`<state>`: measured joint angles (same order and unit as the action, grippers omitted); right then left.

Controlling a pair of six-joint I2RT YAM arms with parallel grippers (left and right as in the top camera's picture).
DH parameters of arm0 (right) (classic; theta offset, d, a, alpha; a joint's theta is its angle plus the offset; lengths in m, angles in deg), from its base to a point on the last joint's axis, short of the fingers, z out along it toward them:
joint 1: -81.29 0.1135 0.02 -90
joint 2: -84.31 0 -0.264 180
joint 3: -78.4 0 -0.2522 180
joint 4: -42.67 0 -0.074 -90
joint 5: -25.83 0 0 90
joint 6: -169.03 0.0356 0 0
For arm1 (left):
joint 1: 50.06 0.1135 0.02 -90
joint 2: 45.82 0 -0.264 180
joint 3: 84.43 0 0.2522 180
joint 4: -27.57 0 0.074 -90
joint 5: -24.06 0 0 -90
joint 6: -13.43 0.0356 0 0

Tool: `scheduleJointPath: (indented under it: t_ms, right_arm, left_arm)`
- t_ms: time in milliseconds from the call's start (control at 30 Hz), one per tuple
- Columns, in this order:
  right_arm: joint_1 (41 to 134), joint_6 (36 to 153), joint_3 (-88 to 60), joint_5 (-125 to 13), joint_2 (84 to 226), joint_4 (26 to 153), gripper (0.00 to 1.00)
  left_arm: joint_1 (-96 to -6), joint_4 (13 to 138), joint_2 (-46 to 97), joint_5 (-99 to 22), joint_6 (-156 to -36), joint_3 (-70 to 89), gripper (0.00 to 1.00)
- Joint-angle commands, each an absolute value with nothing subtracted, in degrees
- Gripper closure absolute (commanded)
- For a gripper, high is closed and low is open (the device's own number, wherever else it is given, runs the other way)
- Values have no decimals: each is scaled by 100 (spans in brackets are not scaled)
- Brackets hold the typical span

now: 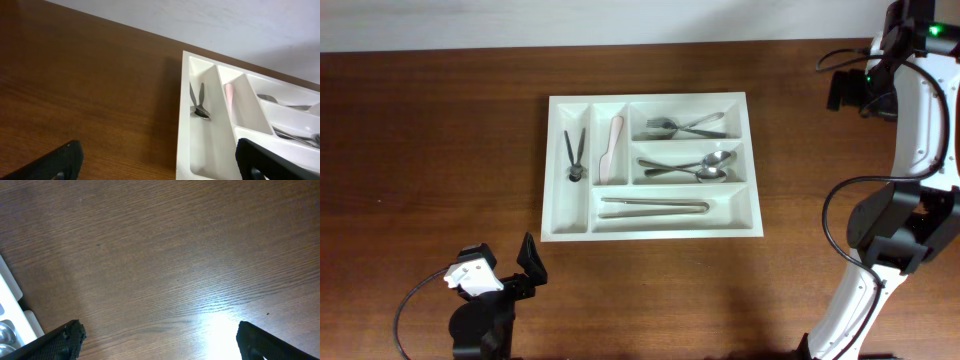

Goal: Pack container

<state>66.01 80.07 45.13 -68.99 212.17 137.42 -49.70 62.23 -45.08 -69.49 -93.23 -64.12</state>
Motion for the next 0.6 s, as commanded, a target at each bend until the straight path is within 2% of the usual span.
scheduleJointPath:
  t_ms: [0,233,467,567]
  right_arm:
    - [6627,7987,4546,-6888,21053,13747,1]
    - [6662,7987,4546,-6888,20943,13747,1]
    - [6968,7987,4456,-6890,19427,13749,1]
    - [7108,7994,3796,-6860,18585,13640,1]
  left_arm:
    - [-4952,6221,-4552,-6868,-9214,-6434,1]
    - [-4950,6221,-4552,-6868,-9214,-6434,1]
    - [-4950,6221,-4552,-6866,-9214,-6434,1]
    - [-4950,6221,-4552,-6866,-9214,-6434,1]
